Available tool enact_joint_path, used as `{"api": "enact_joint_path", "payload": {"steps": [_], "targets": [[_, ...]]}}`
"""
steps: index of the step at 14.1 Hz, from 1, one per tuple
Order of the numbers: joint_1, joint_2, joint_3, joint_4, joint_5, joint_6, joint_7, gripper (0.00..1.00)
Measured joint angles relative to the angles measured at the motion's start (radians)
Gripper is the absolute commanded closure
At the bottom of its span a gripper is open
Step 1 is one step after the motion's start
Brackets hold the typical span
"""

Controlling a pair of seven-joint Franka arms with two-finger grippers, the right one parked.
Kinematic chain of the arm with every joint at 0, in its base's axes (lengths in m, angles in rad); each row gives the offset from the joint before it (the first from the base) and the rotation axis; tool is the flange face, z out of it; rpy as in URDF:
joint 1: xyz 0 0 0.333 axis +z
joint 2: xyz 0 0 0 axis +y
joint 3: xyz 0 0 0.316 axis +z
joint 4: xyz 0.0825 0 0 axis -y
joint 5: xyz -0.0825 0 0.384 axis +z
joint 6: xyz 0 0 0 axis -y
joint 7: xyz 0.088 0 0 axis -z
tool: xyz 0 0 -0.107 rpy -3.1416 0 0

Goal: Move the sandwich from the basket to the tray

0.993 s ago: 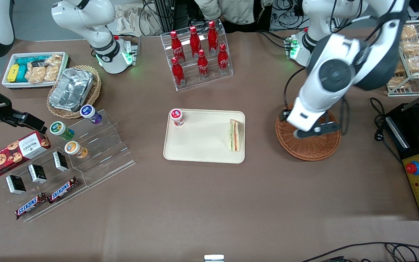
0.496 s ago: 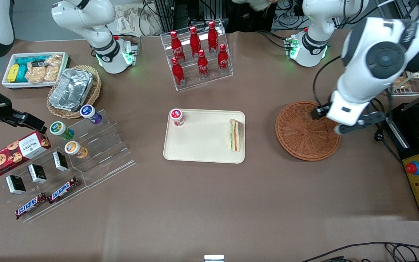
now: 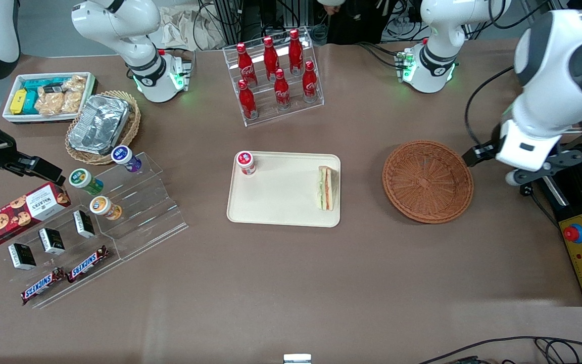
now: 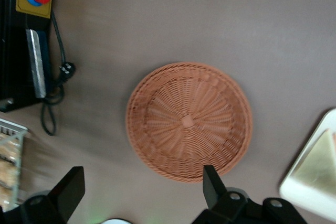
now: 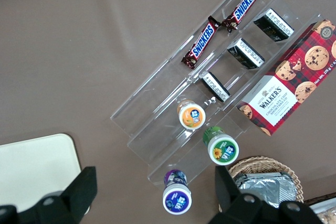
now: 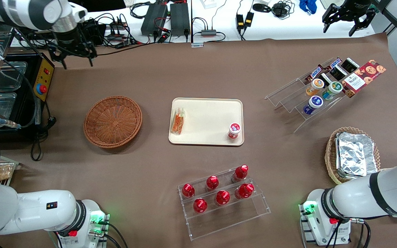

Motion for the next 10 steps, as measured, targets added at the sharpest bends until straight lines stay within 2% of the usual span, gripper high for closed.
{"api": "enact_joint_path", "payload": {"steps": [2, 5, 7, 10], "targets": [[-0.038, -0.012, 0.074, 0.023, -0.001, -0.046, 0.099, 0.0], [-0.184, -0.025, 0.279, 0.054, -0.027, -0.091, 0.173, 0.0], [-0.208, -0.033, 0.323, 0.058, -0.047, -0.095, 0.214, 0.0], [-0.21, -0.037, 0.326, 0.077, -0.053, -0.116, 0.23, 0.0]]}}
